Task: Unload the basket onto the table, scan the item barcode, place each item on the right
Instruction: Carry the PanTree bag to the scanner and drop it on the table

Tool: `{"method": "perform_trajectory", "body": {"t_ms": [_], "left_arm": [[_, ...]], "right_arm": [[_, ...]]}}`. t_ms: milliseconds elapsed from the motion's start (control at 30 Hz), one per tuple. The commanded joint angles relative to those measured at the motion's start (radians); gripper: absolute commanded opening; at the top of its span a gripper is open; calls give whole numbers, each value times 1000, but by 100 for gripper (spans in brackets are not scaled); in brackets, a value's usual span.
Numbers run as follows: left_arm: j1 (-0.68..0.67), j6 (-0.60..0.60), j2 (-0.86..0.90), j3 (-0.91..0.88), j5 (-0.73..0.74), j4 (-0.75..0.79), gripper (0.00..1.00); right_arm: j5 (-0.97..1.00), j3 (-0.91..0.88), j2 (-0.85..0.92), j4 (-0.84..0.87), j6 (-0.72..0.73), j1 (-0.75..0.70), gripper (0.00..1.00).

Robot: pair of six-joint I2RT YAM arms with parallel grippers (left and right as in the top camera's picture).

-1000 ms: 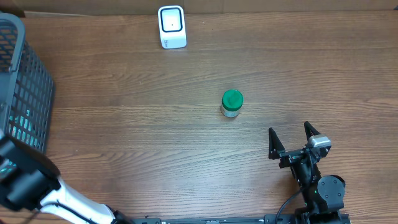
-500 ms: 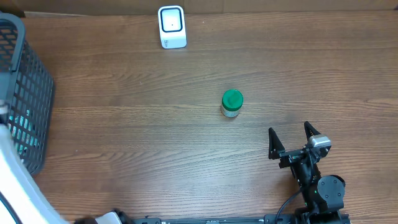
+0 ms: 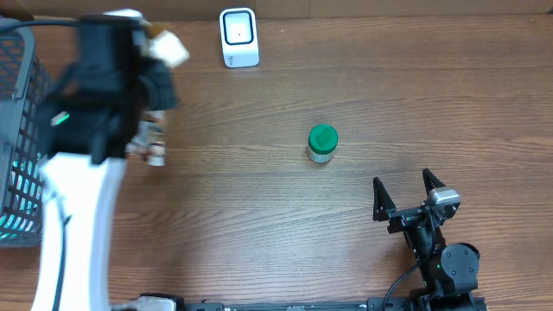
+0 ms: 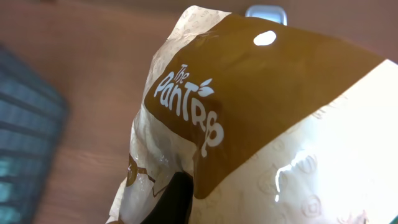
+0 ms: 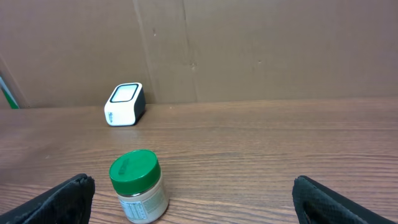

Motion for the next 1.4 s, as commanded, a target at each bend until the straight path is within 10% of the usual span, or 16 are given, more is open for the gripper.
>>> {"method": "perform_trajectory", "body": {"t_ms": [0,233,567,767,833,1367], "left_arm": [[-56,-145,97,-81,0,0,4],[-134,-482,329,-148,0,3,4],[-180,-498,558,-148,0,84,5],[-180,-337,558,-124,4,99,80],[-179,-295,558,-92,4,88,91],[-83,-185,521,724,-103,-433,91]], "right_arm": [[-5,-11,-12,3,6,2,100],[-5,-11,-12,3,6,2,100],[-5,-11,-12,3,6,2,100],[-5,-11,-12,3,6,2,100],[-5,-11,-12,3,6,2,100],[-5,-11,-12,3,6,2,100]]}}
